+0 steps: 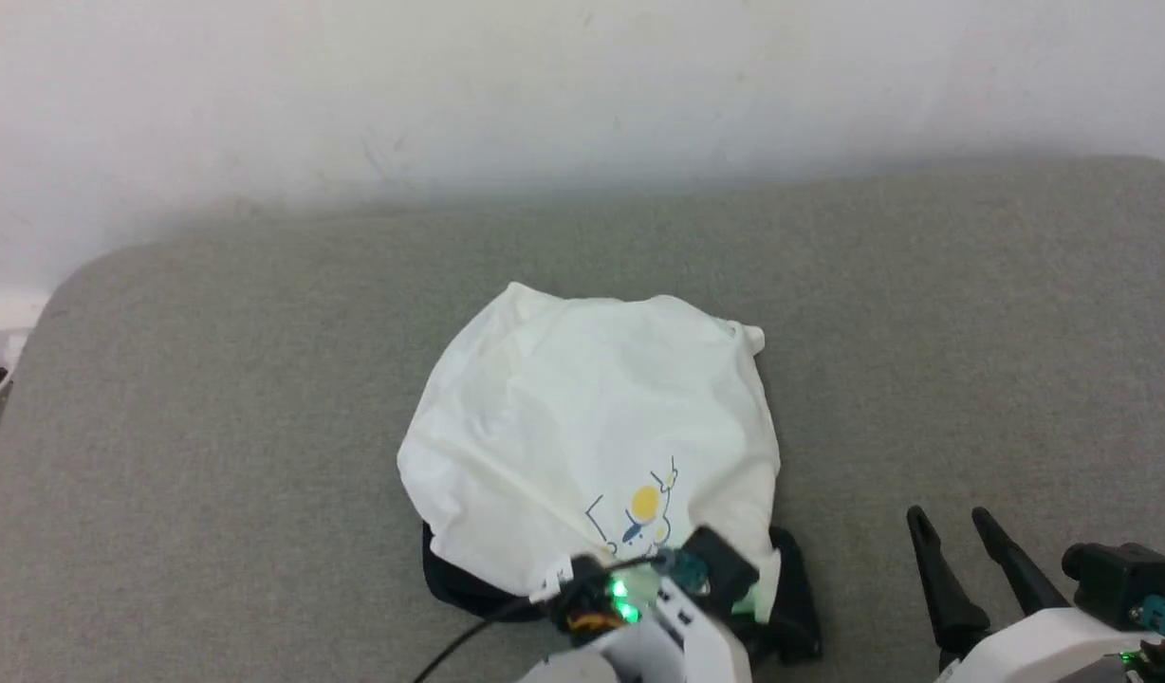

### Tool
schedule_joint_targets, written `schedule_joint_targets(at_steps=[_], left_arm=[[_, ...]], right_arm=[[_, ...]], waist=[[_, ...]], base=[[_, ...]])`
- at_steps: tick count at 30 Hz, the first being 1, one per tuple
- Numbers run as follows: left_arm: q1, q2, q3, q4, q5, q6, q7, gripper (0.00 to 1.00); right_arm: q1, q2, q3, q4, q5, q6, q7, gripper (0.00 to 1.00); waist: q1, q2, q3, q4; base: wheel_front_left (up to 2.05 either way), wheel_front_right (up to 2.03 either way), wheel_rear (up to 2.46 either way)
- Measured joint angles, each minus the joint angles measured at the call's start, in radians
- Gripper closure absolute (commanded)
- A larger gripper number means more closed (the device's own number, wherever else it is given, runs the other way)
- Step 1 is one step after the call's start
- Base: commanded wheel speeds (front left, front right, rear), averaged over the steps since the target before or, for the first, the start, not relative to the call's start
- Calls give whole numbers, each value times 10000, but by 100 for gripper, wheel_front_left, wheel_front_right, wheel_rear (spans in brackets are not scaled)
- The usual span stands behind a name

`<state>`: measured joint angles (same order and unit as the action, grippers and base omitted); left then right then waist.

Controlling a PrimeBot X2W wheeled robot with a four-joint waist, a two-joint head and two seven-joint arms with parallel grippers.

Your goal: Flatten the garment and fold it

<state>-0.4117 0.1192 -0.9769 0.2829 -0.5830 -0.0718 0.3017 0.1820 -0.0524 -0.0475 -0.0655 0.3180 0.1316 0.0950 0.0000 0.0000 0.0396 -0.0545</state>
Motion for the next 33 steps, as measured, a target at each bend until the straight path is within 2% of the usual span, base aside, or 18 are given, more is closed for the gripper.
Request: schedule_joint_targets(at_steps=[2,3,4,8,12,17,23,28,33], left_arm=[[247,-54,-198,522,-71,-71,-88,100],[308,-71,-198,704,-104,-75,-240,78],[314,-77,-207,834,-128,-79,-349,0],[309,-73,-109,803,-90,-84,-1080,0],[335,171,167,15,159,75,-1979,0],[736,742,1068,-1114,303,1081,-3126,0],[1460,1390,2614,-1503,288,2437,-4673,0],[2157,1687,3937,-1523,54,3185,-5407,0],[3139,1996,5356,-1555,-82,3735,-5576,0]], right_arm=[[-49,0,-4,-8,-2,0,10,0],[-86,-2,-8,-4,-2,0,12,0],[-119,2,-25,-4,-2,0,12,0],[-139,-4,-169,17,-21,0,8,0],[-135,0,-194,33,-79,0,13,0],[-55,0,-267,33,-96,0,86,0],[166,0,-376,15,-94,0,186,0],[258,0,-424,77,-96,0,299,0],[209,-2,-487,623,19,0,736,0]], waist=[[0,0,171,-55],[0,0,250,-75],[0,0,323,-88],[1,0,446,-2],[1,0,264,121],[0,0,-183,333],[-1,0,-614,632],[-1,0,-823,860],[-1,0,-955,1039]], base=[[0,0,0],[0,0,0],[0,0,0],[0,0,0],[0,0,0],[0,0,0],[0,0,0],[0,0,0],[0,0,0]])
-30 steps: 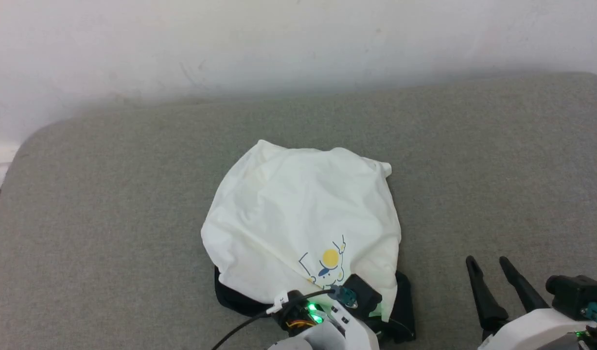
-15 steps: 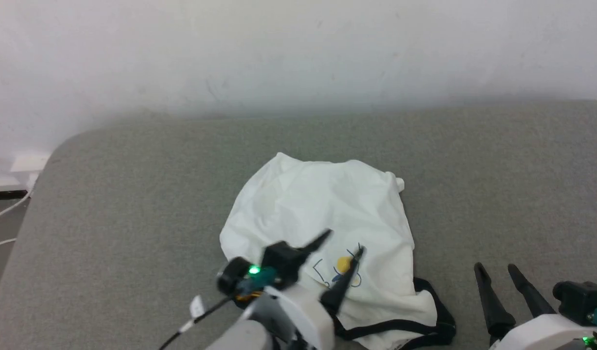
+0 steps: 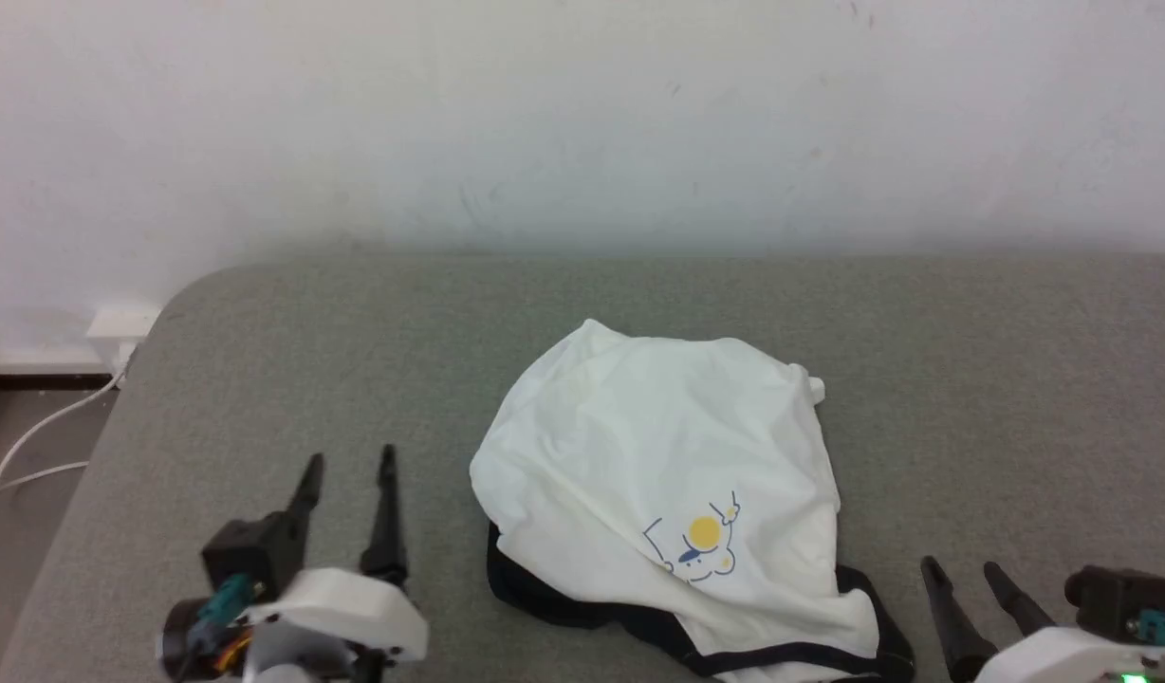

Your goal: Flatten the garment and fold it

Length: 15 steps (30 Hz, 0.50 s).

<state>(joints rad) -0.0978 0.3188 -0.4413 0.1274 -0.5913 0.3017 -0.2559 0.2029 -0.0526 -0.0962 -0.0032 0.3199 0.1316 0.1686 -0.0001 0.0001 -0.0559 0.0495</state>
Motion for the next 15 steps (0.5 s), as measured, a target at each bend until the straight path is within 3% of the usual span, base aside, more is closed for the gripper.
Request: schedule_joint_targets(at_steps=[7,15], left_arm=[[870,144,1363,-575,652,4,-12,0],[993,-278,1651,-884,1300,-476,-12,0]], right_arm=[[-1409,0,142,1361,247,0,1354,0],[-3974,-408,558,3427,307,0,3731,0]], waist=[[0,0,102,383],[2,0,594,818]], base=[[0,0,0],[0,0,0]])
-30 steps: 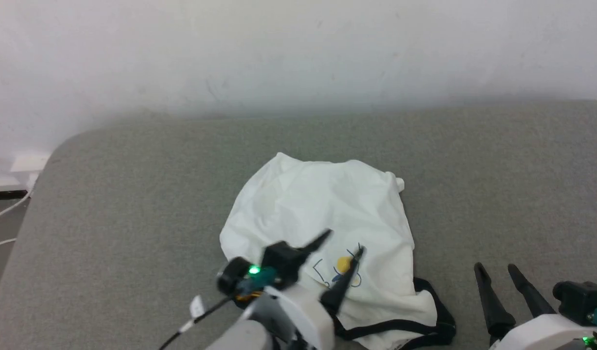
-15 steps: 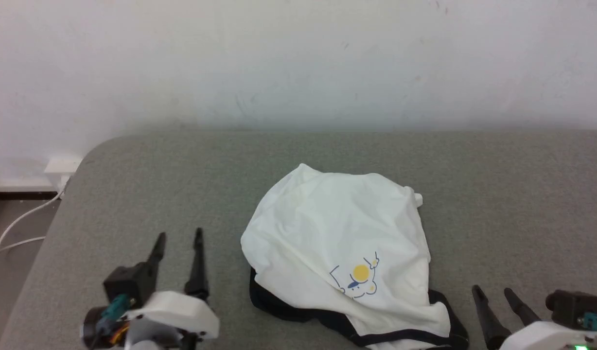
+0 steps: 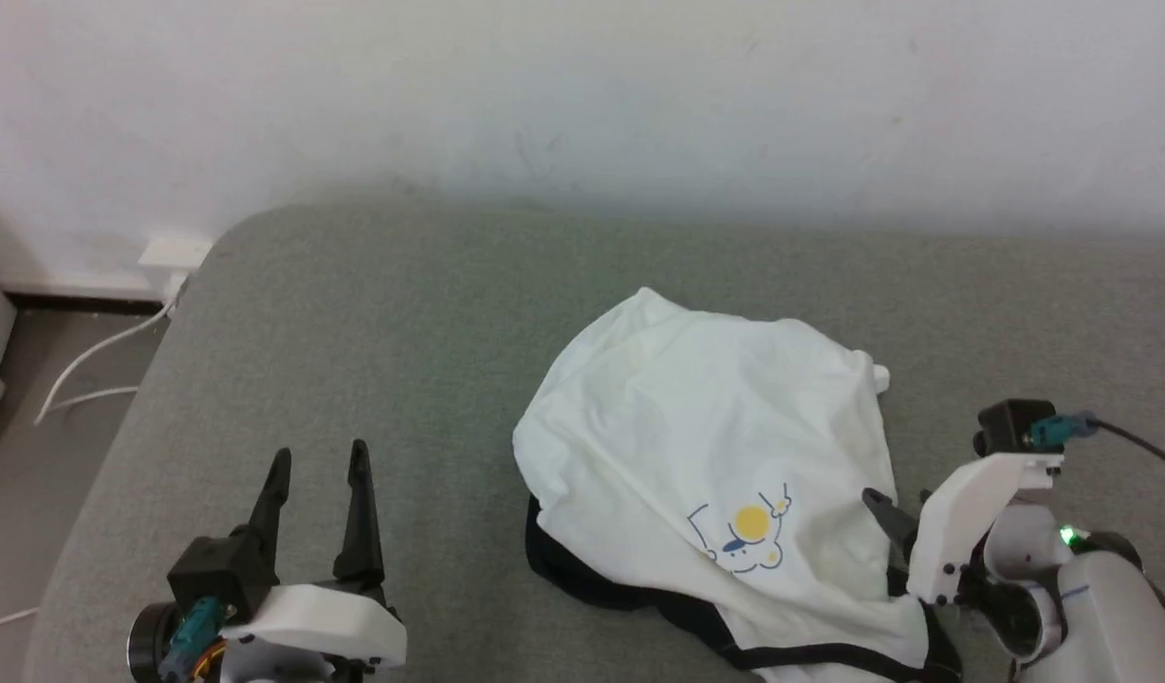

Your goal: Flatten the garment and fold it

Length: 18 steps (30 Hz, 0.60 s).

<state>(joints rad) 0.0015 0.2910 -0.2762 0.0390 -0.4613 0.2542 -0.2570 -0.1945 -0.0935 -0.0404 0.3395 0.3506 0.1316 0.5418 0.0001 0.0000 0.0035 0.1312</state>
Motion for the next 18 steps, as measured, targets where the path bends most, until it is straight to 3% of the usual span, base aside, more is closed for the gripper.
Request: schedule_joint_targets(at_steps=[7,9,10,14,18], left_arm=[[-57,-428,244,71,343,-439,0,0],[-82,-537,318,165,408,-546,0,0],[-85,-593,355,194,412,-608,0,0],[-89,-755,541,401,512,-786,0,0],[-89,-878,667,533,675,-922,0,0]], right_arm=[[-1200,-267,213,2178,-77,0,1484,0],[-1459,-322,311,2485,-6,0,1808,59],[-1578,-343,341,2598,82,0,1898,100],[-1832,-460,834,2638,247,-2,1501,100],[-2147,-654,1035,2341,276,2,94,100]], waist=[[1,0,444,350],[0,0,542,422],[-1,0,587,448],[1,0,692,457],[1,0,678,284]], base=[[0,0,0],[0,0,0],[0,0,0],[0,0,0],[0,0,0]])
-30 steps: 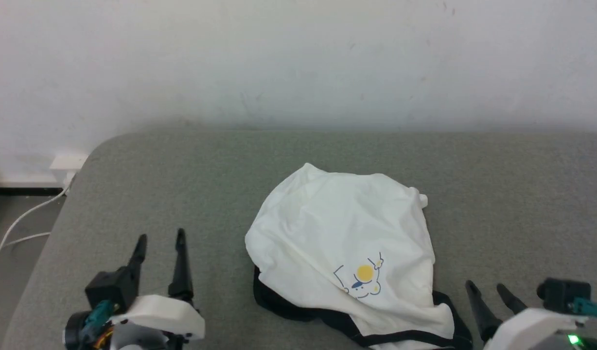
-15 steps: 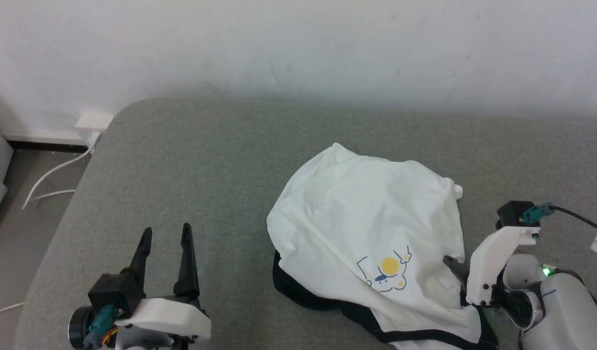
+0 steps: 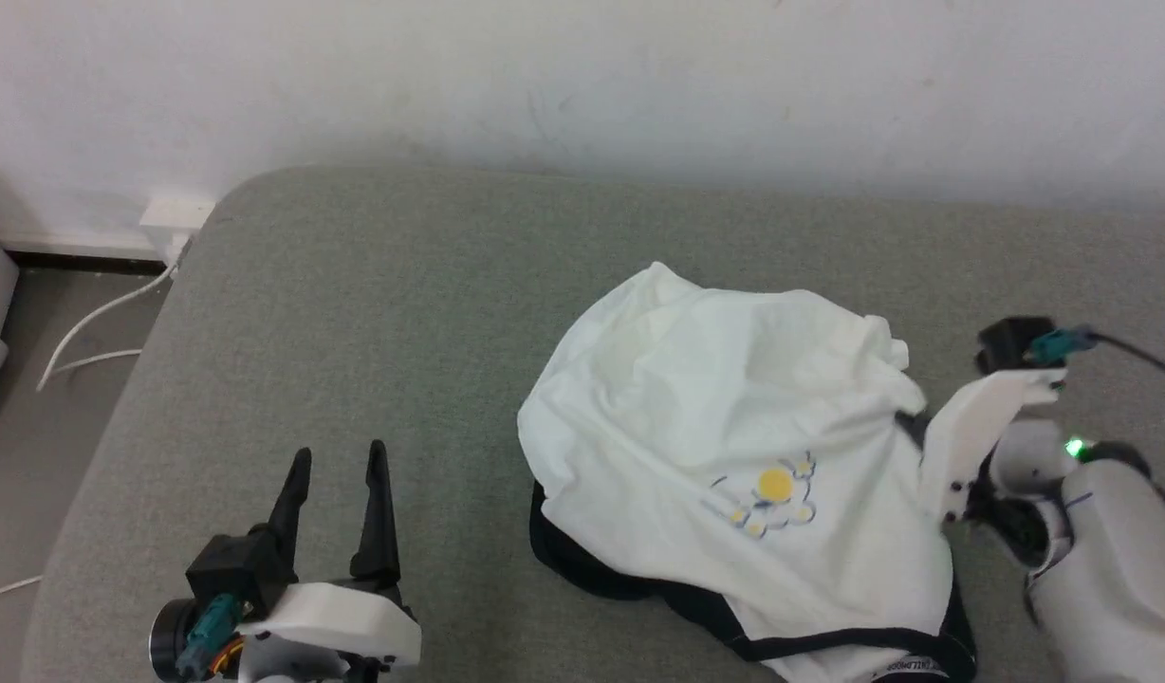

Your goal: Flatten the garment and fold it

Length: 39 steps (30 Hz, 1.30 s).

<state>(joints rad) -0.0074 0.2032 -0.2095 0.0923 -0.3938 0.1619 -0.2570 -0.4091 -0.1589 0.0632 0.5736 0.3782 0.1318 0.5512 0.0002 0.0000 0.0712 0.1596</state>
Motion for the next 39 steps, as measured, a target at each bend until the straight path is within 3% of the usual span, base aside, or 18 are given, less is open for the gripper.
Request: schedule_joint_targets(at_steps=[4,9,13,17,18,19,20,27,30,33,39], left_arm=[[0,-107,58,144,140,-150,0,0],[-1,-194,100,282,217,-299,0,0],[-29,-242,128,395,270,-385,0,0],[-75,-255,221,489,282,-395,0,0],[-90,-263,238,514,295,-397,0,0],[-106,-267,245,546,330,-401,0,0],[-110,-272,259,571,351,-441,0,0],[-106,-291,301,794,351,-479,0,0],[-79,-293,309,872,351,-479,0,0],[69,-290,324,911,349,-474,0,0],[331,-268,355,872,347,-435,6,0]], right_arm=[[-529,-612,-909,-199,-176,2,-1020,100],[-335,-1227,-3035,61,-897,2,-1473,100],[293,-1298,-4614,418,-1513,-2,-1818,100],[732,-886,-5277,621,-1983,-2,-2305,100],[763,-740,-5290,642,-2044,-2,-2476,81],[787,-594,-5265,619,-2071,-2,-2744,51],[810,-470,-5214,581,-2107,-2,-3007,2],[1457,-98,-4612,-585,-2180,-2,-5455,0],[2043,165,-4316,-1275,-2220,-2,-5967,0],[2843,535,-4109,-1956,-2188,-2,-5505,0],[4162,688,-4272,-3110,-1712,-2,-2690,0]], waist=[[-1,0,-75,-155],[-2,0,-71,-276],[-1,0,34,-324],[-1,1,116,-409],[-1,0,125,-442],[-1,0,125,-470],[-1,0,115,-494],[-2,0,-151,-558],[-2,0,-331,-607],[-3,0,-535,-670],[-3,0,-862,-893]], base=[[0,0,0],[0,0,0],[0,0,0],[0,0,0],[0,0,0],[0,0,0],[0,0,0],[0,0,0],[0,0,0],[0,0,0],[0,0,0]])
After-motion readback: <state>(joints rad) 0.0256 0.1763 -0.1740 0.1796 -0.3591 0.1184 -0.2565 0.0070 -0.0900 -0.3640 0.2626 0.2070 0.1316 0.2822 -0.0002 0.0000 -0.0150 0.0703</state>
